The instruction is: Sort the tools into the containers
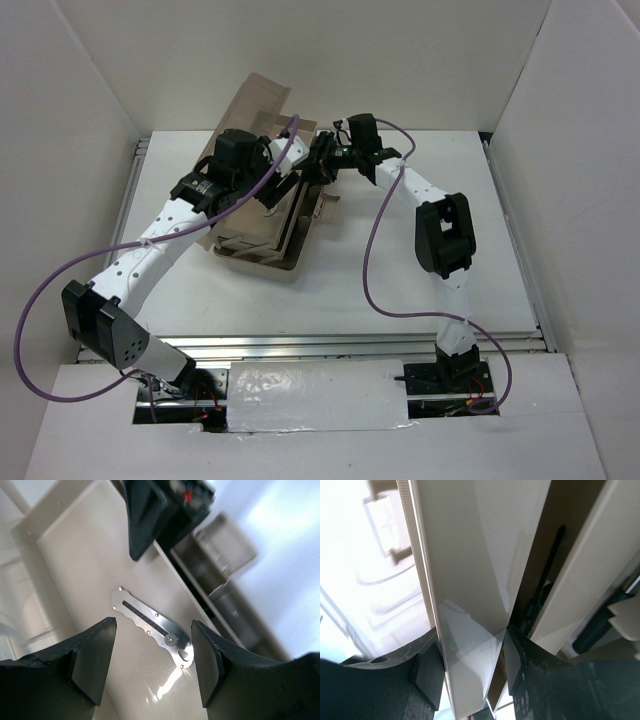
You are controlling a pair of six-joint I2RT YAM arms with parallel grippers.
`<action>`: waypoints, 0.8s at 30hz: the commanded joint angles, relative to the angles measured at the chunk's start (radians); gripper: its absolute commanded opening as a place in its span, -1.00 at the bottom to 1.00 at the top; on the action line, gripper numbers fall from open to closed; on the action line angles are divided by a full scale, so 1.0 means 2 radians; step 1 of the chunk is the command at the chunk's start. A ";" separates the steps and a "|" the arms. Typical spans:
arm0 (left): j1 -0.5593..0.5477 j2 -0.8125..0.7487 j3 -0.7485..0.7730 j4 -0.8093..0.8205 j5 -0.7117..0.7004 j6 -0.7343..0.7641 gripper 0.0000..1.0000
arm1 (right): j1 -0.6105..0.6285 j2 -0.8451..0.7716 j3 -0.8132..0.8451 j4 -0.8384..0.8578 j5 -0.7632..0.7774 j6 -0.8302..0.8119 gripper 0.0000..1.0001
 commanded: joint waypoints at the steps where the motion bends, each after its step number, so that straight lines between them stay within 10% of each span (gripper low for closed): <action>1: 0.016 -0.034 0.028 -0.002 0.061 -0.044 0.48 | 0.004 0.006 -0.007 -0.013 -0.003 -0.036 -1.00; 12: 0.091 -0.035 0.021 0.036 0.263 -0.167 0.50 | 0.001 0.005 -0.007 -0.015 -0.006 -0.038 -1.00; 24: 0.155 -0.027 0.081 0.019 0.218 -0.200 0.56 | 0.001 -0.012 -0.007 0.009 -0.036 -0.029 -0.76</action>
